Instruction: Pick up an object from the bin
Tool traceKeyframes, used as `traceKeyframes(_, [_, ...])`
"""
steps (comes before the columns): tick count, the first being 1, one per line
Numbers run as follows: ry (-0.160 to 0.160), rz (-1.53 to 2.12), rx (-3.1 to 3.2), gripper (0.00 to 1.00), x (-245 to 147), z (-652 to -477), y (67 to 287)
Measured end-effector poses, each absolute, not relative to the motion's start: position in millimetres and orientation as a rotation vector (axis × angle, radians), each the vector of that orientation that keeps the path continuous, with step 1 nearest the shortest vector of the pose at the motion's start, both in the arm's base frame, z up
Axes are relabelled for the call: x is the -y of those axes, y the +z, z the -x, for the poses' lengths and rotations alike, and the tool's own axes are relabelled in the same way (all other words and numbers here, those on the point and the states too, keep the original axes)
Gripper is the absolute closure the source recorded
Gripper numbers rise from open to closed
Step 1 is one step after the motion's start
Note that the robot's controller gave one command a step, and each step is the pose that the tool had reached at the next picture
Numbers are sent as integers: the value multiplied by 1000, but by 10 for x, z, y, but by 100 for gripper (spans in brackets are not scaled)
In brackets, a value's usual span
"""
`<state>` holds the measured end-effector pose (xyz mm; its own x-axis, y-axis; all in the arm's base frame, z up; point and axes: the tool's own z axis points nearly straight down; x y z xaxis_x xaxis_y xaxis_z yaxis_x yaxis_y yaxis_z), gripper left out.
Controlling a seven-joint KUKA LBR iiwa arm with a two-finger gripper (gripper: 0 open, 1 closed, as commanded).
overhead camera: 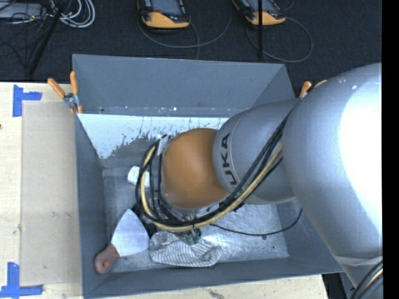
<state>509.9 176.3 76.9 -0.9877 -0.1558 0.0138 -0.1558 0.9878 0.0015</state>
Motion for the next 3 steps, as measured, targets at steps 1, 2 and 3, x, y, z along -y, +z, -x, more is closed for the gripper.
traceKeyframes(1, [-1,-334,3119,100,-1544,-4996,1040])
traceKeyframes(2, [6,-363,3130,100,-1438,-4942,1220])
traceKeyframes(3, [-1,-829,3030,100,-1054,-5103,2401])
